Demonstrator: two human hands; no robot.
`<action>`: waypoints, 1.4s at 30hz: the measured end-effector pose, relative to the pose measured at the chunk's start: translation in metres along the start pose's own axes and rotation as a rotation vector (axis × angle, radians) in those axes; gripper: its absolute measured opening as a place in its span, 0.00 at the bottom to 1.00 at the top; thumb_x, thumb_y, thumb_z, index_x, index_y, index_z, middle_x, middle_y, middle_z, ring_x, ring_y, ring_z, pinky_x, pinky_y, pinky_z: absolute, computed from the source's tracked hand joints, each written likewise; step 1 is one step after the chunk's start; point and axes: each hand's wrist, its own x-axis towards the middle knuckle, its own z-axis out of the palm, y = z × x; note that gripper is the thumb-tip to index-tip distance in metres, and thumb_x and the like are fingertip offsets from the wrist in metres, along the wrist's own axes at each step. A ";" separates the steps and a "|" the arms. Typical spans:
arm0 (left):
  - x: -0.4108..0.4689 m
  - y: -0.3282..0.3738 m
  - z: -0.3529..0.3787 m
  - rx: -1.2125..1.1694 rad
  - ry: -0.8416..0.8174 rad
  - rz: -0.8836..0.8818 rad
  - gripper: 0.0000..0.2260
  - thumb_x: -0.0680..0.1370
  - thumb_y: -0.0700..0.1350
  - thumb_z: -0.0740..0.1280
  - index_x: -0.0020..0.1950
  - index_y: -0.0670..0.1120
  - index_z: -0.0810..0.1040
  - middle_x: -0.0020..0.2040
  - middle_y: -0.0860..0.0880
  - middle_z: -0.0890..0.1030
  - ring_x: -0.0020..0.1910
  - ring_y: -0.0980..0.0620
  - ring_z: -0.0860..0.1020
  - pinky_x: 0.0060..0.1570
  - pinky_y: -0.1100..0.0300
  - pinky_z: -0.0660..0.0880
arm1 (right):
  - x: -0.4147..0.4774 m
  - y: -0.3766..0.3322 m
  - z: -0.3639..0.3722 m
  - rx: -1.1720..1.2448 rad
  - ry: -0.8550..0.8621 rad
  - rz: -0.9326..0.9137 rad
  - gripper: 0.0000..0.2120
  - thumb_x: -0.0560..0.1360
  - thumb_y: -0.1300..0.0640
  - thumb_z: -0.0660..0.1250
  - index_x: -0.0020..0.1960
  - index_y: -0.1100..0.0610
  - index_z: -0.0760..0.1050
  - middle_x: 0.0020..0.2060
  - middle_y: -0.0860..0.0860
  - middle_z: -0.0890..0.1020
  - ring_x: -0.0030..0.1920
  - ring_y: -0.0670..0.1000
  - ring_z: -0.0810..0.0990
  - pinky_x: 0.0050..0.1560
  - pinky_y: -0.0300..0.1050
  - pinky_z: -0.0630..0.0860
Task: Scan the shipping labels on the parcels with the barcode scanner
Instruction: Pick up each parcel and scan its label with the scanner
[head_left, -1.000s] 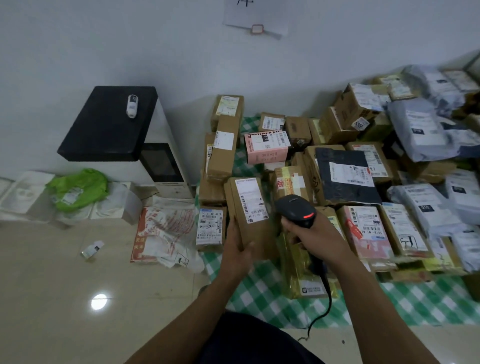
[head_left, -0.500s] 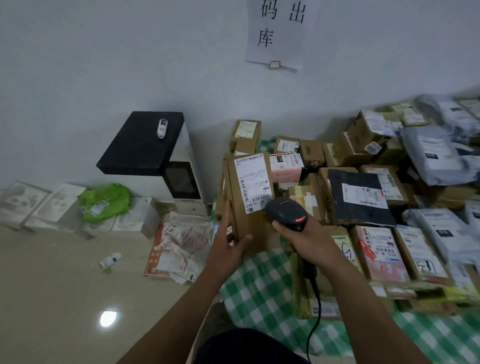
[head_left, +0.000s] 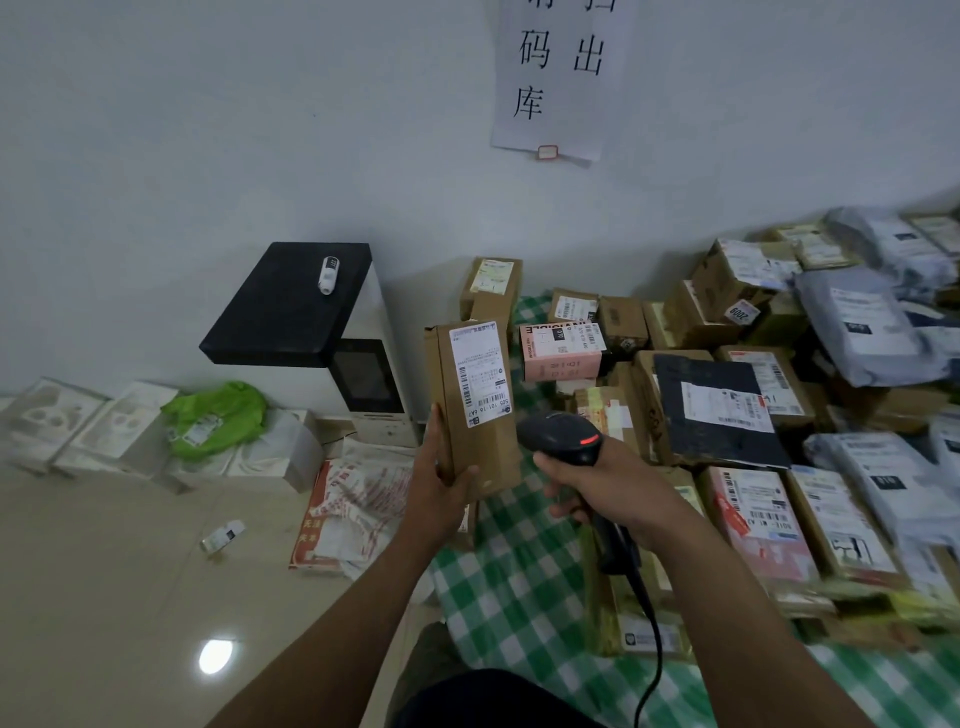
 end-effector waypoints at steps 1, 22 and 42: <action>0.000 0.000 0.000 0.011 -0.005 -0.003 0.39 0.81 0.37 0.69 0.84 0.55 0.50 0.72 0.66 0.66 0.69 0.57 0.73 0.58 0.69 0.77 | 0.000 0.000 0.000 0.002 -0.004 0.004 0.08 0.79 0.49 0.74 0.57 0.45 0.80 0.42 0.53 0.88 0.43 0.54 0.88 0.43 0.46 0.79; -0.027 -0.038 -0.036 -0.295 0.252 -0.283 0.29 0.83 0.43 0.66 0.73 0.74 0.66 0.73 0.53 0.75 0.71 0.46 0.75 0.67 0.40 0.75 | 0.014 0.008 -0.003 0.018 -0.027 0.011 0.11 0.79 0.49 0.74 0.59 0.42 0.77 0.48 0.51 0.88 0.45 0.56 0.89 0.45 0.49 0.79; -0.107 -0.096 0.005 -0.122 -0.587 -0.272 0.31 0.83 0.36 0.62 0.83 0.47 0.53 0.77 0.44 0.70 0.75 0.44 0.71 0.72 0.42 0.71 | 0.009 0.060 0.029 0.013 0.021 0.153 0.11 0.78 0.52 0.75 0.59 0.52 0.80 0.41 0.51 0.88 0.37 0.52 0.87 0.38 0.45 0.78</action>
